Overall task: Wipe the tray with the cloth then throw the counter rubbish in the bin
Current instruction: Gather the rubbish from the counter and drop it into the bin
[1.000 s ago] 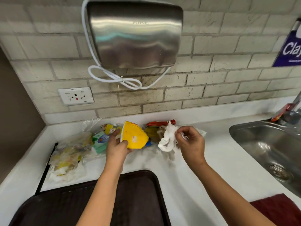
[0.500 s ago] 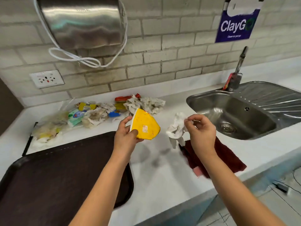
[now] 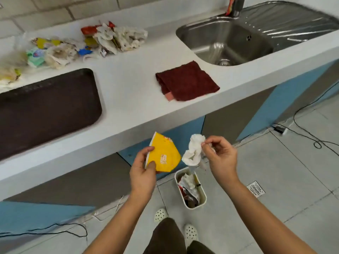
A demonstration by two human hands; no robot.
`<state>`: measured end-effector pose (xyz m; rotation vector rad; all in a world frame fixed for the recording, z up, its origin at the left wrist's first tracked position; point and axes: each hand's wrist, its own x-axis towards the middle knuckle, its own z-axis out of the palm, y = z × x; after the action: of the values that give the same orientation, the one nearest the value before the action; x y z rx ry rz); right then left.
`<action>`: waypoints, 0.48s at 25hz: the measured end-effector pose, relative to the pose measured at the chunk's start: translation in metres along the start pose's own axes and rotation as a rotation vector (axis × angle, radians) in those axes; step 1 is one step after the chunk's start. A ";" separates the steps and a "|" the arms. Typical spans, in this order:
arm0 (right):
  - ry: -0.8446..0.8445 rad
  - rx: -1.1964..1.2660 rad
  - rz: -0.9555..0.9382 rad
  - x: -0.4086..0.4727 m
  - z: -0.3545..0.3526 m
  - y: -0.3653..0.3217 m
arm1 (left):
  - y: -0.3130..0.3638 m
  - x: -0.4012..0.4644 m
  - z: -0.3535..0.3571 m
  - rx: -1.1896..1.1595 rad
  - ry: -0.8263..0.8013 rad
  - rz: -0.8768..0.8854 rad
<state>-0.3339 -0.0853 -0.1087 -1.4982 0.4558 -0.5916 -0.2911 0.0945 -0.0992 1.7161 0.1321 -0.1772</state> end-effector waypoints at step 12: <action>0.256 -0.177 0.404 -0.047 -0.027 0.203 | -0.187 0.002 0.034 0.328 -0.110 -0.355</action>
<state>-0.3709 -0.0816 -0.3157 -1.4463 1.0048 -0.4291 -0.3256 0.0891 -0.2856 1.9932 0.3415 -0.5820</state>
